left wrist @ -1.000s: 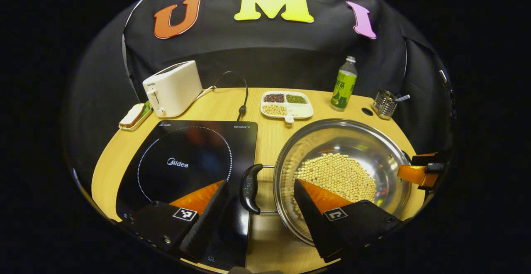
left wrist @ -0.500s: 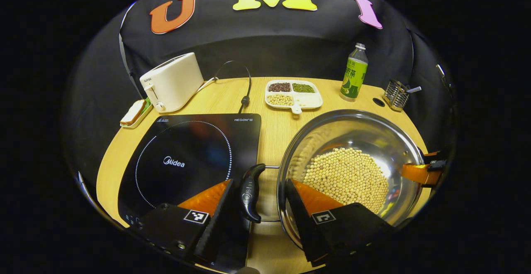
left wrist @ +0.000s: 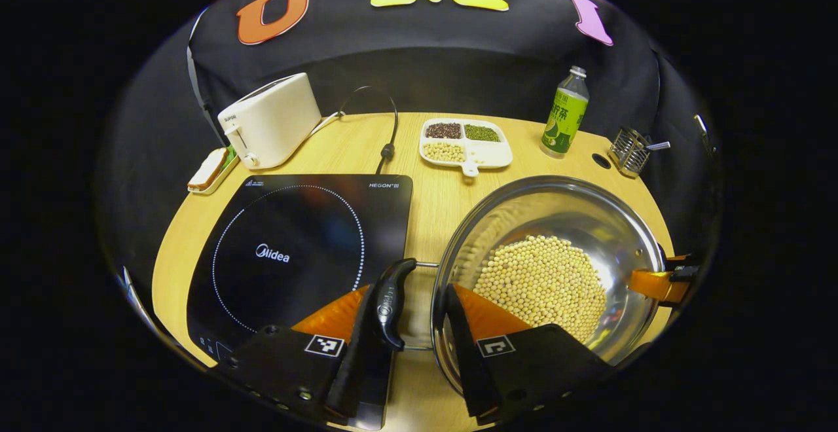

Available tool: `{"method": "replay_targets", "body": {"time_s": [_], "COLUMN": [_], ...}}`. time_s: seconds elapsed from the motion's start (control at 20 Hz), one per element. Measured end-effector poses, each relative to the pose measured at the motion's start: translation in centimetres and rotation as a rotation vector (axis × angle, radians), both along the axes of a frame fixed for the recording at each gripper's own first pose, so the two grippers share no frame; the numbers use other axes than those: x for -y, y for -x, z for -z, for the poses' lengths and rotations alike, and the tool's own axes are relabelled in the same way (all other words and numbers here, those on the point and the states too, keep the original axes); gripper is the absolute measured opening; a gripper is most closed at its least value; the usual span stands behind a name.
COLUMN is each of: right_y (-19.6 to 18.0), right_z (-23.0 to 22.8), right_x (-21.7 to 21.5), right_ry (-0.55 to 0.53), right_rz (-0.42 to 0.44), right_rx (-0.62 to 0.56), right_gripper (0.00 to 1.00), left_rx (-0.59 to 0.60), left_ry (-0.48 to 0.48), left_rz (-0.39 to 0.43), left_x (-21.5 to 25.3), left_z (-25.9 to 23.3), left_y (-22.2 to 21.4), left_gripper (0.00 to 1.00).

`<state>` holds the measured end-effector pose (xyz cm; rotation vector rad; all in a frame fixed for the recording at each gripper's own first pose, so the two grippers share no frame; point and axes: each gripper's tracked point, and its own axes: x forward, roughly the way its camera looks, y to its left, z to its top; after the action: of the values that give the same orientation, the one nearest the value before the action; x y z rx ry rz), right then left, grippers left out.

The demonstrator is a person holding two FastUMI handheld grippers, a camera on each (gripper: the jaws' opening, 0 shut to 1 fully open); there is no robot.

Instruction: First push the handle of the pot to place it horizontally, then grasp the pot with both hands and set it on the induction cooktop.

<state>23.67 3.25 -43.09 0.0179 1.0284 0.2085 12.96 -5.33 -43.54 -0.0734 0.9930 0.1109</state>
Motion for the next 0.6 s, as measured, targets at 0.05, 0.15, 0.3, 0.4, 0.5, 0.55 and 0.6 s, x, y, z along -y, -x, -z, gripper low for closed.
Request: {"method": "replay_targets", "body": {"time_s": [0.05, 0.15, 0.3, 0.4, 0.5, 0.55, 0.6], "right_y": [-0.1, 0.5, 1.8, 2.6, 3.4, 4.0, 4.3], "right_z": [-0.5, -1.6, -2.9, -4.0, -5.1, -5.6, -6.2], "right_x": [0.0, 0.0, -0.4, -0.8, -1.7, -2.3, -2.9], "right_ry": [-0.013, -0.016, -0.031, -0.034, -0.026, -0.02, -0.021], "right_rz": [0.009, 0.005, 0.025, 0.048, 0.063, 0.062, 0.066], "right_rx": [0.014, 0.036, 0.045, 0.057, 0.074, 0.079, 0.088], "right_gripper": [0.59, 0.58, 0.58, 0.58, 0.58, 0.58, 0.58], "left_rx": [-0.001, 0.026, 0.059, 0.077, 0.093, 0.099, 0.105], "left_ry": [-0.001, -0.015, -0.033, -0.023, -0.013, -0.008, -0.007], "left_rz": [0.0, 0.01, 0.048, 0.07, 0.082, 0.082, 0.084], "left_x": [-0.1, -0.6, -1.7, -2.1, -3.2, -3.9, -4.4], "left_z": [-0.4, -1.3, -2.8, -3.6, -4.3, -4.8, -5.3], "left_y": [0.1, 0.1, 0.0, 0.0, 0.2, 0.3, 0.7], "left_gripper": [0.57, 0.57, 0.57, 0.57, 0.57, 0.57, 0.57]}}
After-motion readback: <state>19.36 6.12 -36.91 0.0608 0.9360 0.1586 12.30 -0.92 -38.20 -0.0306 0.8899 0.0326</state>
